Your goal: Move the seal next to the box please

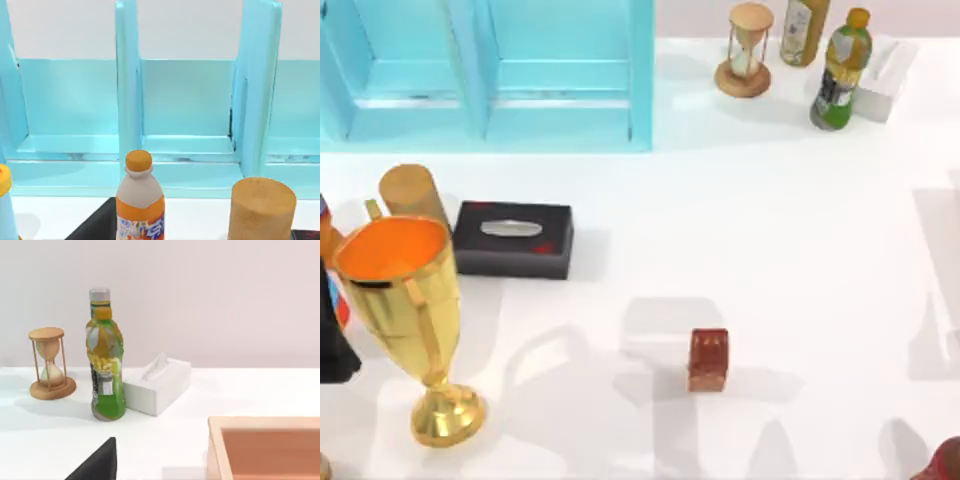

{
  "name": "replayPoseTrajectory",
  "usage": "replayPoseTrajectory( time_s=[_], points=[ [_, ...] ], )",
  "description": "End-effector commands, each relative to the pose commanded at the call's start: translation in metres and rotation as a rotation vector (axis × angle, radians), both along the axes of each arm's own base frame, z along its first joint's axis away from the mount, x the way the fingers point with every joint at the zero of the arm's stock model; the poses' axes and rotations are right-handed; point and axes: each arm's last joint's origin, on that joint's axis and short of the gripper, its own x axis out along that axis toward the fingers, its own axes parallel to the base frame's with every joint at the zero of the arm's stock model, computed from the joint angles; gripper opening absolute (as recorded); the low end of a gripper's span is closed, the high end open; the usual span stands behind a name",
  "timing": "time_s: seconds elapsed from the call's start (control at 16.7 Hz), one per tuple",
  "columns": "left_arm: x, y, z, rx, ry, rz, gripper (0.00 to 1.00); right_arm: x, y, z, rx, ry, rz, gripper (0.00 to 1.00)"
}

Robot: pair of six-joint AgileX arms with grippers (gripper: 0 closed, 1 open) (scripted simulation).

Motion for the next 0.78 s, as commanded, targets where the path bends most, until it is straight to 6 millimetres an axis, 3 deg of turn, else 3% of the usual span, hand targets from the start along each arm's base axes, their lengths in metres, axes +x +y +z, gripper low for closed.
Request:
replayPoseTrajectory(
  time_s=[0.18,0.36,0.6,0.78],
  points=[
    [0.000,0.000,0.000,0.000,0.000,0.000,1.00,0.000,0.001,0.002,0.007,0.008,0.008,1.00],
    [0.000,0.000,0.000,0.000,0.000,0.000,1.00,0.001,0.009,0.018,0.067,0.087,0.075,1.00],
    [0.000,0.000,0.000,0.000,0.000,0.000,1.00,0.011,0.030,0.061,0.178,0.305,0.207,1.00],
    [0.000,0.000,0.000,0.000,0.000,0.000,1.00,0.033,0.059,0.099,0.236,0.548,0.283,1.00]
  ],
)
